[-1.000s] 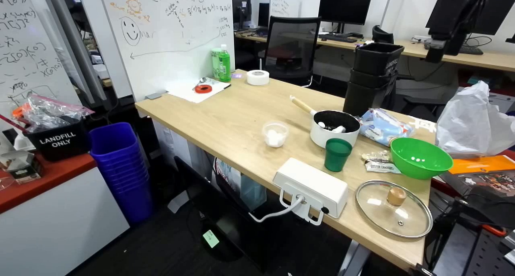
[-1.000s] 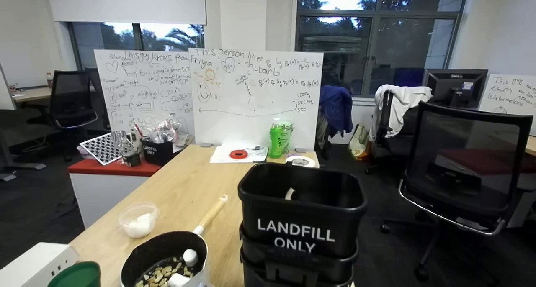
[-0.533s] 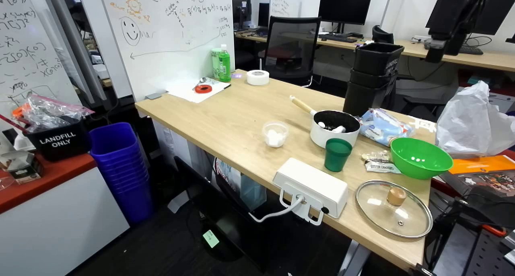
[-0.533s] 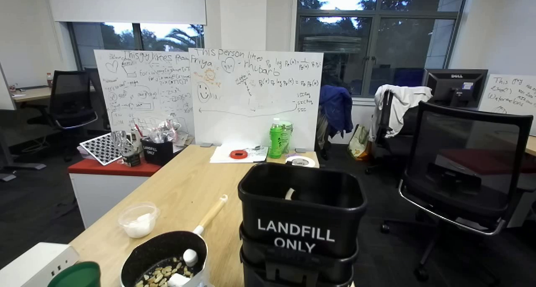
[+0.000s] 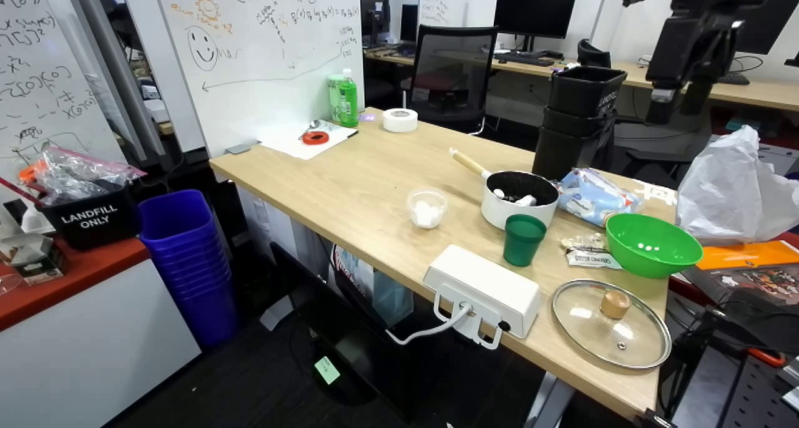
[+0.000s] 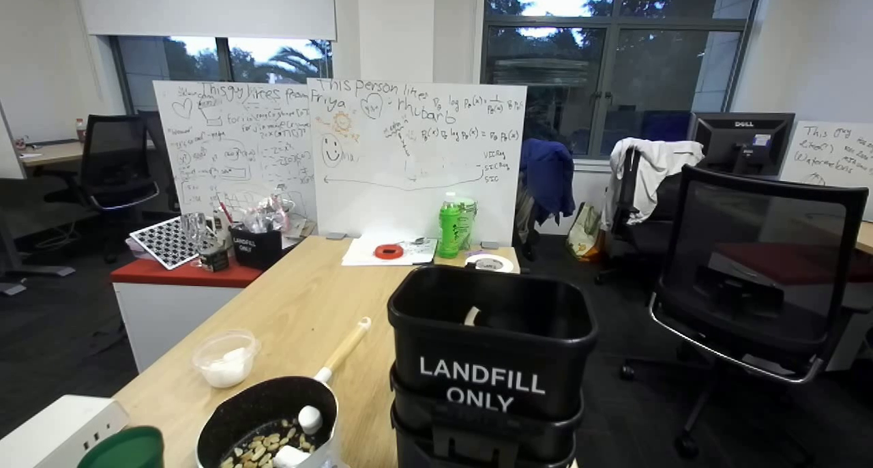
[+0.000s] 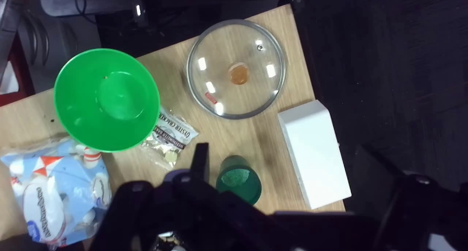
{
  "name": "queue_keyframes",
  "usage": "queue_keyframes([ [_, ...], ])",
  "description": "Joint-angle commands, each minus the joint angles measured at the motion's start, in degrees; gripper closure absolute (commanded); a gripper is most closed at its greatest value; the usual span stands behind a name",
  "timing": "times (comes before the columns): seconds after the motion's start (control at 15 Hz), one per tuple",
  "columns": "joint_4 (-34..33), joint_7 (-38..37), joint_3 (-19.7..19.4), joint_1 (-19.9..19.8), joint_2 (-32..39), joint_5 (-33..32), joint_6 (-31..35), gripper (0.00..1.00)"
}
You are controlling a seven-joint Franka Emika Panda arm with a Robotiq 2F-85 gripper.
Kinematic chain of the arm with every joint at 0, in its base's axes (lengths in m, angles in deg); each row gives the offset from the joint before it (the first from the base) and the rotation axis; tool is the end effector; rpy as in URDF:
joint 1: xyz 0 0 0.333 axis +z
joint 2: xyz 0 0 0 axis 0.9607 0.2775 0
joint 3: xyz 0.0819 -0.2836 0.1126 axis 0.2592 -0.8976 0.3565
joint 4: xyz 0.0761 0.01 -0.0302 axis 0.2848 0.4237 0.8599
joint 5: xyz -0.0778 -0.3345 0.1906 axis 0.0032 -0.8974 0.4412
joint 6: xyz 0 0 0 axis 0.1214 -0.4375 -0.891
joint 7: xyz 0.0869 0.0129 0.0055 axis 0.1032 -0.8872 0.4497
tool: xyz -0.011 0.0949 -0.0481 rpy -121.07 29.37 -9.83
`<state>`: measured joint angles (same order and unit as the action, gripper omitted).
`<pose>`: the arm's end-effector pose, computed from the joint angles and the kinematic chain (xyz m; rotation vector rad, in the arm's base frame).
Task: Pour the contents of the cup into the pot
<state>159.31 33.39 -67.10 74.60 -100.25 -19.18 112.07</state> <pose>0.3690 0.0096 0.4582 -3.0658 0.1279 0.1755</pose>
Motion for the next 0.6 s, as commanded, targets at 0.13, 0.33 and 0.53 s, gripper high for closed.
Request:
queue_keyframes([
  [0.13, -1.4, -0.7, -0.2, 0.4, 6.5, 5.7, -5.6, 0.00],
  [0.33, -0.1, -1.4, 0.4, -0.1, 5.7, 4.9, -3.6, 0.00],
  [0.53, -0.5, -1.4, 0.4, -0.1, 5.9, 4.9, -4.1, 0.00],
])
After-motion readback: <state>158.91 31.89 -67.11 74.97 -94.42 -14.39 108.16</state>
